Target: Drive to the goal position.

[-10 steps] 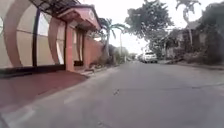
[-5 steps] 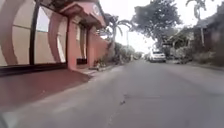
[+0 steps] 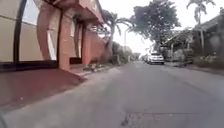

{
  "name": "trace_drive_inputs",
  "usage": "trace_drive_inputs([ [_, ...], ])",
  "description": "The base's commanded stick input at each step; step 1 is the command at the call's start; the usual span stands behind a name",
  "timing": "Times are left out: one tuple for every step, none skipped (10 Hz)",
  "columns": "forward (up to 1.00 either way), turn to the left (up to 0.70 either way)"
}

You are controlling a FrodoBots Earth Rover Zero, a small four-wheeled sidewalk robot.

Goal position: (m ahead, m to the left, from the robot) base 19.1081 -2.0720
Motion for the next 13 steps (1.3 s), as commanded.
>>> trace_drive_inputs([
  [1.00,-0.30],
  [1.00,-0.30],
  [1.00,-0.30],
  [1.00,-0.30],
  [1.00,-0.30],
  [1.00,-0.30],
  [1.00,-0.30],
  [1.00,-0.23],
  [1.00,0.10],
  [1.00,0.10],
  [1.00,0.10],
  [1.00,0.10],
  [1.00,0.10],
])
